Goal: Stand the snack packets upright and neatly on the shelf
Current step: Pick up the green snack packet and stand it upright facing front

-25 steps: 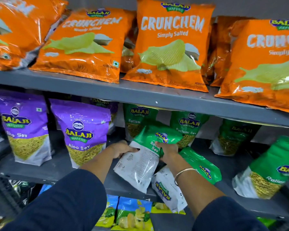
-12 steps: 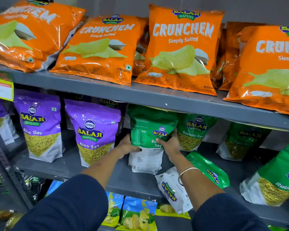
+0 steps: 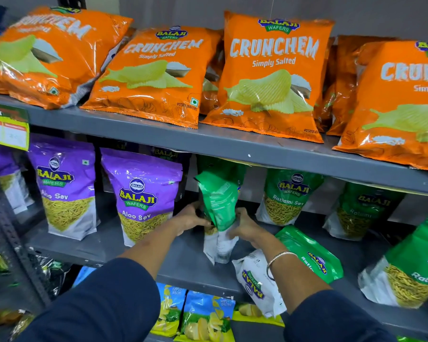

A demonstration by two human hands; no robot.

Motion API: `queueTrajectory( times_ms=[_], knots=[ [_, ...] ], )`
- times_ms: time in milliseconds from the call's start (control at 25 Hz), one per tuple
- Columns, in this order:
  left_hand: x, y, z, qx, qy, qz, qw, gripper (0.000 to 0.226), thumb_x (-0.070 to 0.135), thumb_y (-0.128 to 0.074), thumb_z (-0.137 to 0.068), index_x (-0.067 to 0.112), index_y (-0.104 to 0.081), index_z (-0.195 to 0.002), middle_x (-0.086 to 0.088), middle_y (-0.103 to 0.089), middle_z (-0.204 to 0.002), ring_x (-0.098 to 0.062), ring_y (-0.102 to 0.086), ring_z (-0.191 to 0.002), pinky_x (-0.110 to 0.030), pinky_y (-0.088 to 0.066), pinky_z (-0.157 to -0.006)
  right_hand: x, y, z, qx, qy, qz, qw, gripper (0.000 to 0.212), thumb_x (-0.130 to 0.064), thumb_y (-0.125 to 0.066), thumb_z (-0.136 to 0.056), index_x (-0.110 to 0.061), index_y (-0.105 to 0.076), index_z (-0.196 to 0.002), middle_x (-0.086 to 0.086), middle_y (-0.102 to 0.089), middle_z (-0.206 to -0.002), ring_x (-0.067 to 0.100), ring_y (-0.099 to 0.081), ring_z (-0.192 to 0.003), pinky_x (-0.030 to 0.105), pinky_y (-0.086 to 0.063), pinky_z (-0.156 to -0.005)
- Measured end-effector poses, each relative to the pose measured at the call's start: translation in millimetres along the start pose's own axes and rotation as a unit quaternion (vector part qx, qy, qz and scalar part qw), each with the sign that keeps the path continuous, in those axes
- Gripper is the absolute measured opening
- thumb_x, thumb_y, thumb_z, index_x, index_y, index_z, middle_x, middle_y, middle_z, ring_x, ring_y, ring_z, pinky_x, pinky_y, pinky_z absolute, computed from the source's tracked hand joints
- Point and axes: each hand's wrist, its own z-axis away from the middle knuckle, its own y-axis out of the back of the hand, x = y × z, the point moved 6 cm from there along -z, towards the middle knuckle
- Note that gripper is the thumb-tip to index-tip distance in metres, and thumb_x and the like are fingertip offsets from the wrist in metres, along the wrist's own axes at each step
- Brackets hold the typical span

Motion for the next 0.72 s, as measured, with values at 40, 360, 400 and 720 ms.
queueTrajectory(
  times_ms=[40,360,400,720],
  knots=[
    [3,-2,1,0.004,-0.005,0.003,1.000,0.073,-0.011,-0.068,-0.071,0.009,-0.036,-0.134,-0.006,-0.052,-0.115,-0.014,-0.049,-0.108,-0.014,-0.040,-0.079,1,-5,2,-0.018,0.009,0.046,0.999,0.095,-0.009,-0.077,-0.066,-0.013,-0.018,-0.140,0.013,-0.039,-0.126,0.030,-0.038,-0.121,0.040,-0.040,-0.100],
    [13,3,-1,-0.023,0.032,-0.080,0.996,0.081,-0.009,-0.065,-0.063,0.010,-0.034,-0.136,-0.021,-0.052,-0.128,-0.028,-0.052,-0.111,-0.037,-0.048,-0.093,2,7,-7,0.039,0.048,0.020,0.998,0.073,0.001,-0.077,-0.059,-0.008,-0.031,-0.116,0.016,-0.055,-0.116,0.036,-0.055,-0.113,0.051,-0.051,-0.093],
    [12,8,-3,-0.003,0.032,-0.085,0.996,0.075,-0.007,-0.061,-0.063,0.010,-0.038,-0.132,-0.020,-0.054,-0.121,-0.028,-0.053,-0.107,-0.038,-0.050,-0.089,6,10,-15,0.037,0.056,0.031,0.997,0.077,0.002,-0.075,-0.059,-0.006,-0.033,-0.122,0.018,-0.056,-0.118,0.037,-0.055,-0.114,0.051,-0.050,-0.094],
    [3,7,-6,0.012,0.023,0.015,1.000,0.078,-0.008,-0.068,-0.073,0.005,-0.028,-0.139,-0.021,-0.054,-0.131,-0.033,-0.053,-0.120,-0.033,-0.042,-0.100,9,29,-18,0.038,0.088,-0.040,0.995,0.080,-0.006,-0.084,-0.051,-0.001,-0.049,-0.123,0.014,-0.066,-0.117,0.027,-0.059,-0.112,0.035,-0.049,-0.099]
  ],
)
